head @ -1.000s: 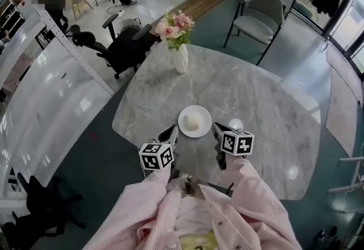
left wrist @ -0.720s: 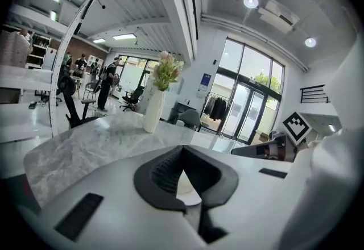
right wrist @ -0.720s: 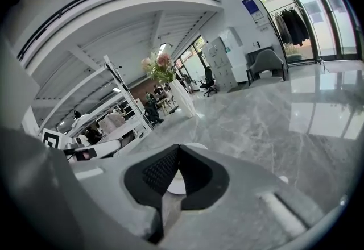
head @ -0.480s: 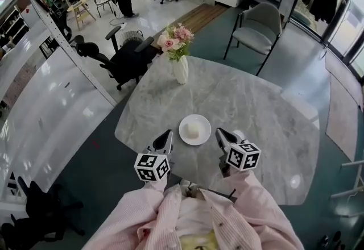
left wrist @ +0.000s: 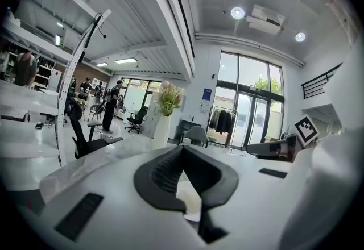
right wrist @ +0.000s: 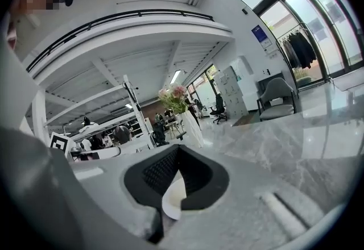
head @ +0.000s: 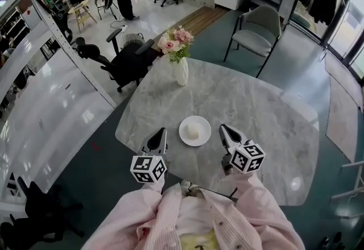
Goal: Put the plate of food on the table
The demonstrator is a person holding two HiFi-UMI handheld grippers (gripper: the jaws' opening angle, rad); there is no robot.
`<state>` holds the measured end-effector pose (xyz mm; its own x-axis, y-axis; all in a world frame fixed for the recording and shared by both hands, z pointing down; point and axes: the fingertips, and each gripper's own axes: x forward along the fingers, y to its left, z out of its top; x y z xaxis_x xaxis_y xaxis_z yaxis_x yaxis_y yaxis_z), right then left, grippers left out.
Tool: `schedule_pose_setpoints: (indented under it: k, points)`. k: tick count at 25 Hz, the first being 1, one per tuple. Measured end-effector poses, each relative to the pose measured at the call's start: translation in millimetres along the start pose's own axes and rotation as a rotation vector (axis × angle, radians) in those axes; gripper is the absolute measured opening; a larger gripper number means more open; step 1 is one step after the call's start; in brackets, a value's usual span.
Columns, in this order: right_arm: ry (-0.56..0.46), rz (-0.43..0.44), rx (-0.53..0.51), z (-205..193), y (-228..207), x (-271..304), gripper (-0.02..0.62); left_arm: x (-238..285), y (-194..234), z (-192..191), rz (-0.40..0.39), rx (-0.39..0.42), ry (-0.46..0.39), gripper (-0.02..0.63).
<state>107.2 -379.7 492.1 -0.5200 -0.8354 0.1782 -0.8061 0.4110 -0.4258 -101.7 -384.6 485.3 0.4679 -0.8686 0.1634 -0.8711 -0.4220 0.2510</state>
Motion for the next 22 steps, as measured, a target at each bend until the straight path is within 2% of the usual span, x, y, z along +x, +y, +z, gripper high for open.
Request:
schedule_pose_setpoints:
  k: [5, 22]
  points:
    - [-0.026, -0.020, -0.037, 2.8, -0.3, -2.1, 0.005, -3.1, 5.0, 2.8, 0.021, 0.010, -0.016, -0.003]
    - [-0.047, -0.054, -0.059, 7.2, -7.7, -5.5, 0.005, -6.6, 15.0, 8.7, 0.053, 0.046, -0.025, -0.003]
